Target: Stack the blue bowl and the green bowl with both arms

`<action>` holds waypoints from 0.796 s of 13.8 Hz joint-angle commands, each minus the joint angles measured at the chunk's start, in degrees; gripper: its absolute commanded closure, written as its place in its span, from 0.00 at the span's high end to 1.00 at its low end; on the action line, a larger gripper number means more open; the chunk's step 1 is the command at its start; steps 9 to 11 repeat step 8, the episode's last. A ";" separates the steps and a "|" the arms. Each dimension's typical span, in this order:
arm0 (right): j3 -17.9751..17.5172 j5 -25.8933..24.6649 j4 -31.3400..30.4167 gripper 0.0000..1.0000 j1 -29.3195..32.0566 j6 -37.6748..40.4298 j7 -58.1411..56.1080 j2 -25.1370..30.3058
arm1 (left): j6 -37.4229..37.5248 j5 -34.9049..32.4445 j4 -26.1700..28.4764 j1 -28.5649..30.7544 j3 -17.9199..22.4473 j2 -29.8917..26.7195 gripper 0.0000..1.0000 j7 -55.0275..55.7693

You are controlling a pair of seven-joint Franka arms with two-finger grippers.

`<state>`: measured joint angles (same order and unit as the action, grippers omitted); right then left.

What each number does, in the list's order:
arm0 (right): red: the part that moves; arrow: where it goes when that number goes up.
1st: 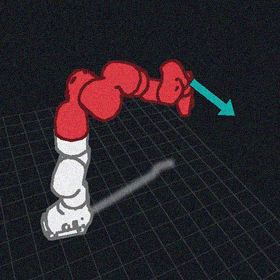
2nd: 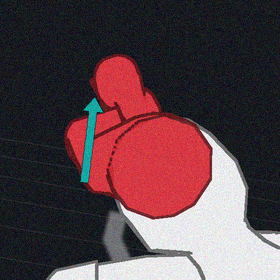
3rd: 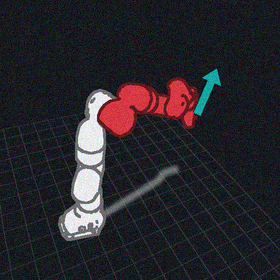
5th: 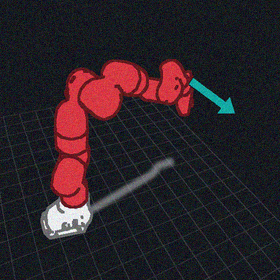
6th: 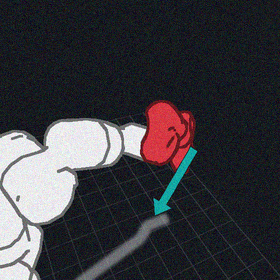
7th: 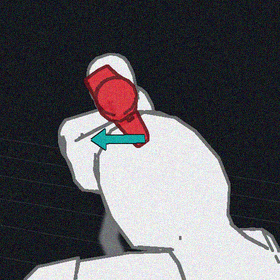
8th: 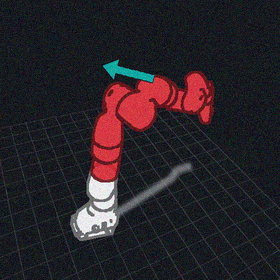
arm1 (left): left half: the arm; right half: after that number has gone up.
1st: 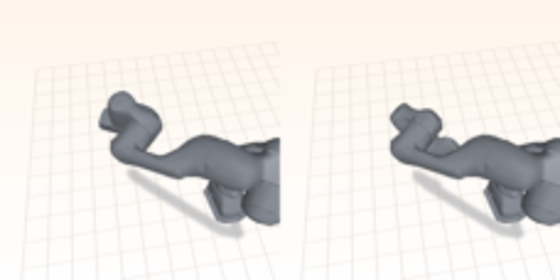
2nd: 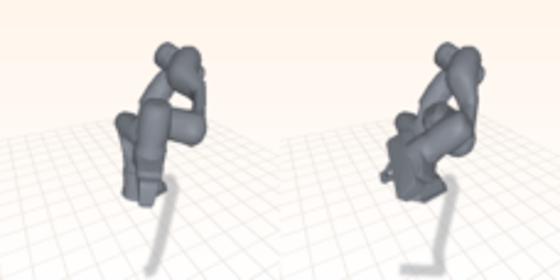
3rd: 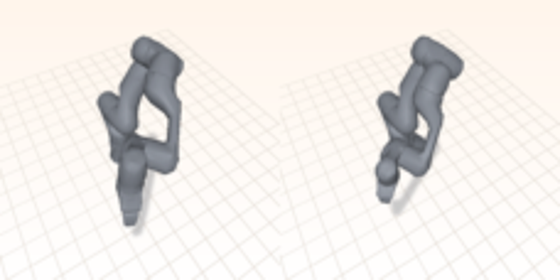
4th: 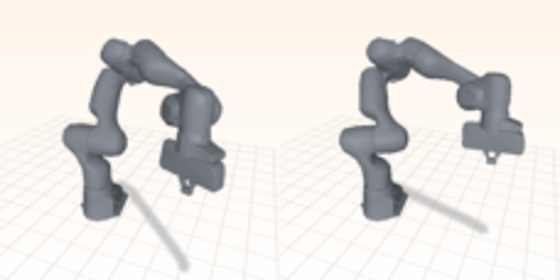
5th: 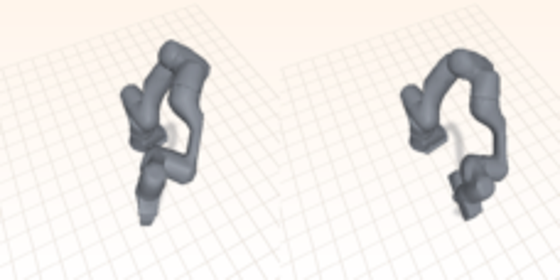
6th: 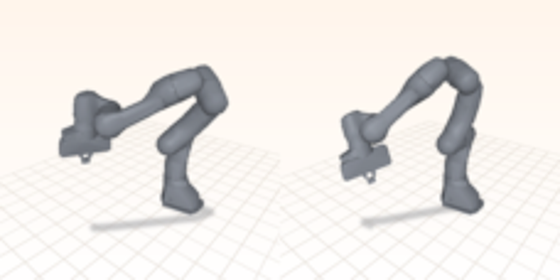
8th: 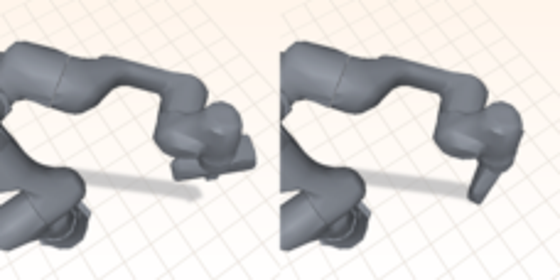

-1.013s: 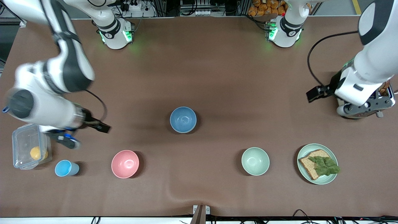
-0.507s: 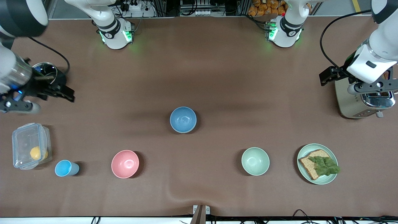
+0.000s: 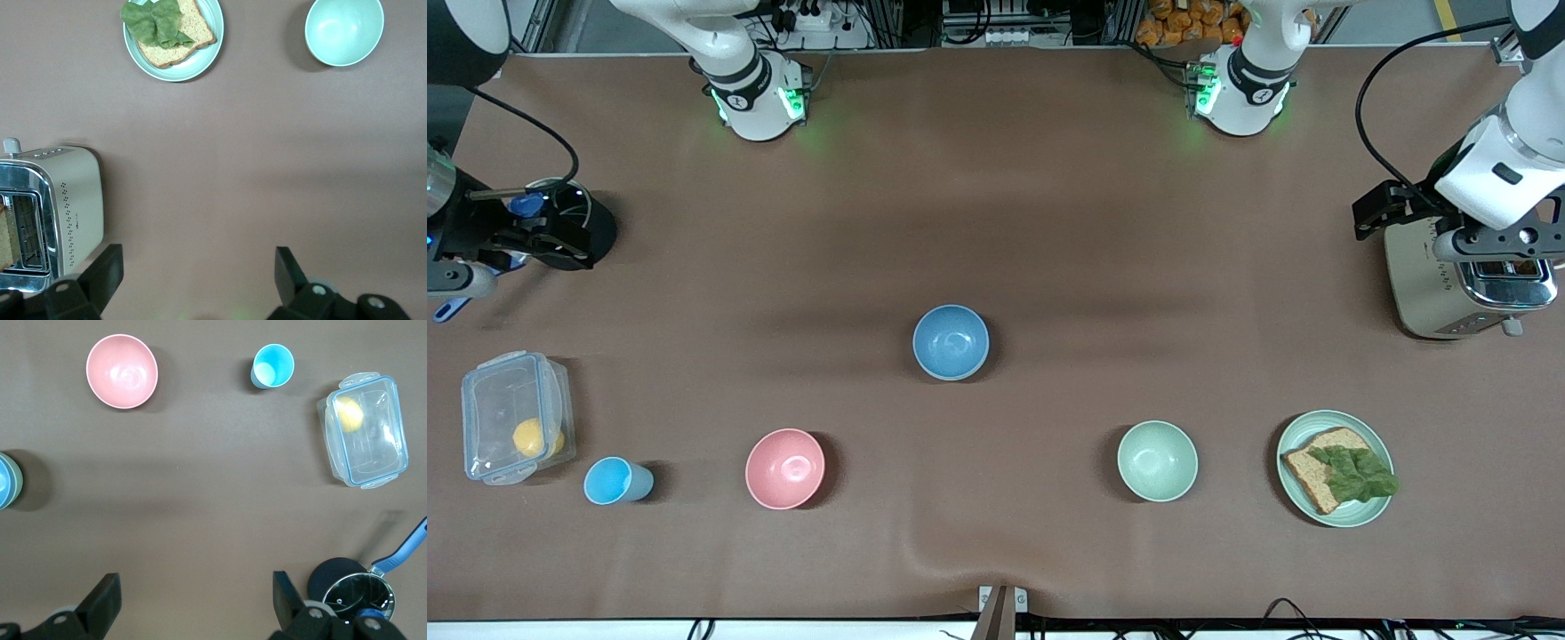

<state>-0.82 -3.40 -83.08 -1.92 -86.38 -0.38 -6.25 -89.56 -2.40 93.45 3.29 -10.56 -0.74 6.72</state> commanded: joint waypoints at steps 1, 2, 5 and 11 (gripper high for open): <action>0.91 -0.46 -1.04 1.00 -1.07 0.25 1.43 1.33 | 0.36 1.26 -0.11 0.22 0.19 -1.11 1.00 -1.27; 0.91 -0.46 -1.04 1.00 -1.24 0.25 1.96 1.24 | 0.36 1.26 -0.11 0.22 0.19 -1.11 1.00 -1.19; 0.91 -0.46 -1.04 1.00 -1.24 0.34 1.97 1.24 | 0.36 2.84 -0.20 0.14 0.19 -1.20 1.00 -1.10; 0.91 -0.46 -1.04 1.00 -1.24 0.78 1.97 1.16 | 0.36 3.37 -0.20 0.05 0.19 -1.20 1.00 -1.18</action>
